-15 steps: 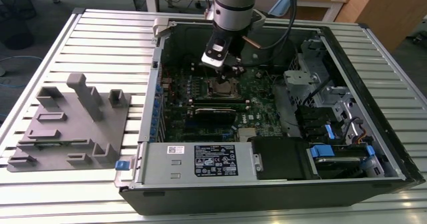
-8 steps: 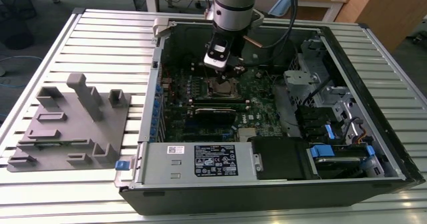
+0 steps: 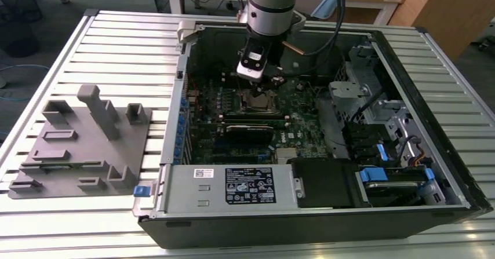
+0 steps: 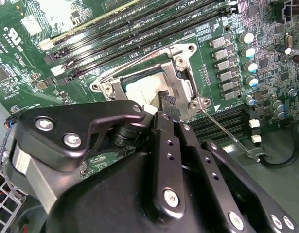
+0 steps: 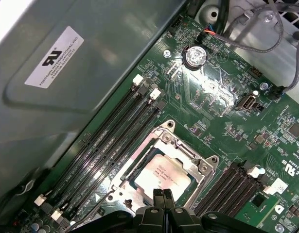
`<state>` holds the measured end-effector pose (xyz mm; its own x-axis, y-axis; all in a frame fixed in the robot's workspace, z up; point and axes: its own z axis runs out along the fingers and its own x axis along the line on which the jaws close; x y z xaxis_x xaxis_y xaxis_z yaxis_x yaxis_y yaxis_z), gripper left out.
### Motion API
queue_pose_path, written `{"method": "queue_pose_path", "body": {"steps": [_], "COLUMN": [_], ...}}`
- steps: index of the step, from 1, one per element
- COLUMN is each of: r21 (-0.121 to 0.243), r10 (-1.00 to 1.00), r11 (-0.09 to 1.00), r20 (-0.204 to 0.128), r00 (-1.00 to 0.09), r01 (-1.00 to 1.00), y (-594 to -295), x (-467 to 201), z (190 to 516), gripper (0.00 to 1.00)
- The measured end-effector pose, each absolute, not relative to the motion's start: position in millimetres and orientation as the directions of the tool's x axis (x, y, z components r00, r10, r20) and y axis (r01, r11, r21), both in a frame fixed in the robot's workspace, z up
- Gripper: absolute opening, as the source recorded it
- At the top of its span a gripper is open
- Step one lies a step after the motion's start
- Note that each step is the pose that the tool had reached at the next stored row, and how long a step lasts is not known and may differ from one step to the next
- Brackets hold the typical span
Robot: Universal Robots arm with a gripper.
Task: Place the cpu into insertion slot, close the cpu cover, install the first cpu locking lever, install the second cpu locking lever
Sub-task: 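Close the cpu cover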
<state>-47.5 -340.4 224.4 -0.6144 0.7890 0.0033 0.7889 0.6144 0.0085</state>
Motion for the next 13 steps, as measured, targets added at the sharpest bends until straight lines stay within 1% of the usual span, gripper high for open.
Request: {"method": "queue_pose_path", "body": {"steps": [4,13], "r21": [0.009,0.009], "r10": [0.776,0.693], "r11": [0.631,0.721], "r20": [0.003,0.004], "r00": [-0.631,-0.721], "r01": [0.776,0.693], "y": [-340.4,-340.4], "x": [-47.5,-47.5], "z": [224.3,224.1], "gripper": [0.11,0.11]}}
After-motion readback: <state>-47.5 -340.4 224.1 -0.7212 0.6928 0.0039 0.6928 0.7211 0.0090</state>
